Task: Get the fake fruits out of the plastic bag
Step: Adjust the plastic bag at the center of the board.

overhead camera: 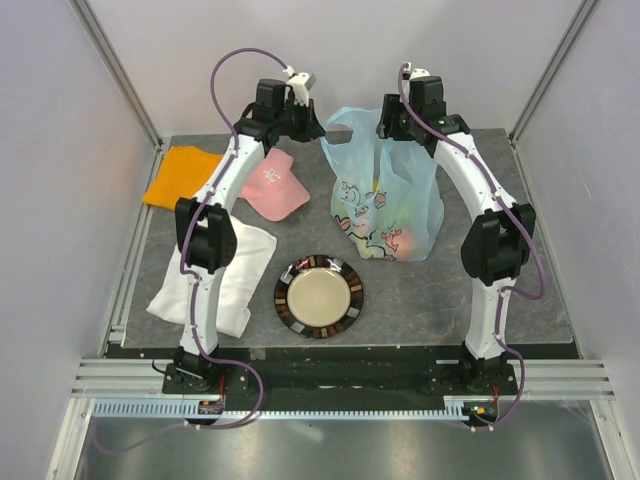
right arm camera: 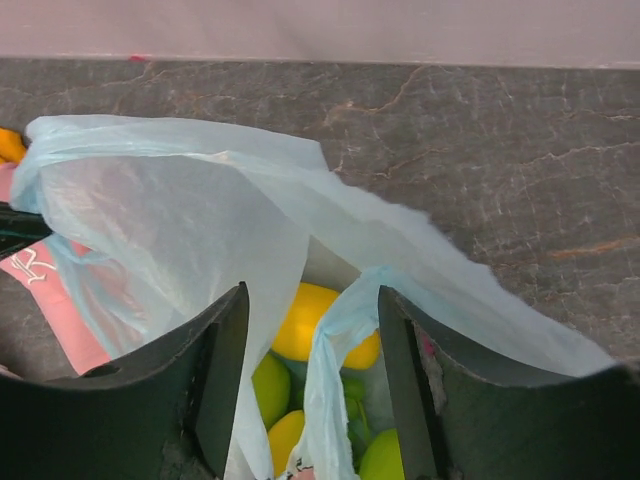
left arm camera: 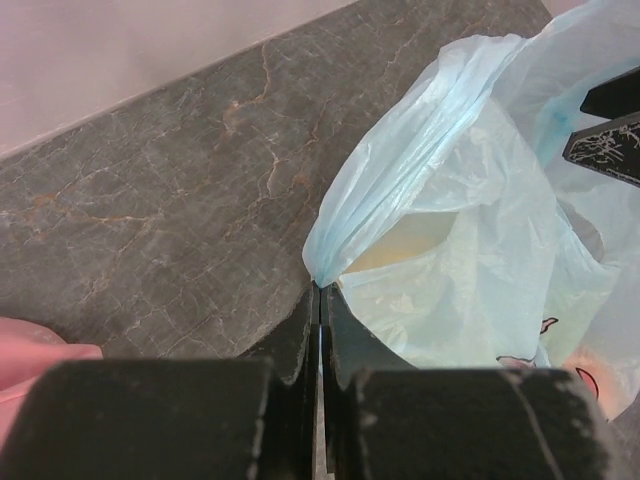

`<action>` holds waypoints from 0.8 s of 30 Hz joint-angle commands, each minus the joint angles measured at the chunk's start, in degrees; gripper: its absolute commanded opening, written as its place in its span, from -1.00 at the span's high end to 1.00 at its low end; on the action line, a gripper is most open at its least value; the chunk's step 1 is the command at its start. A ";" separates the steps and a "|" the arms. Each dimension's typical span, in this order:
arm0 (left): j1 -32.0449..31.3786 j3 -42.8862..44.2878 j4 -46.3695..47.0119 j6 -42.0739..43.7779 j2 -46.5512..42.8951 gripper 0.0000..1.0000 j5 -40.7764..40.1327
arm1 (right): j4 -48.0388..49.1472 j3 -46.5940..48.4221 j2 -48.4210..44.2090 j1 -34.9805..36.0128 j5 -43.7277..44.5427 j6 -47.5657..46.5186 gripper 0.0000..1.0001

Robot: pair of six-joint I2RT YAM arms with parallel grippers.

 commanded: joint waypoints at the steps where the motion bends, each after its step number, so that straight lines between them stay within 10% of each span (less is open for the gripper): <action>1: 0.77 -0.81 0.06 0.05 -6.87 0.97 1.26 | -0.89 -0.12 -1.88 -0.75 0.40 1.83 -0.24; 18: -0.99 -9.60 0.05 -5.85 -14.78 0.97 8.65 | 1.47 -7.97 -3.48 -0.31 -2.68 8.44 -0.53; 22: -0.90 -6.71 0.32 -4.44 -11.28 0.97 6.55 | 3.50 2.30 3.64 -0.39 -3.49 1.50 0.59; 24: -0.64 -2.15 0.75 -3.30 -8.82 0.97 3.65 | 3.68 10.21 7.59 -1.36 -2.95 -0.26 0.81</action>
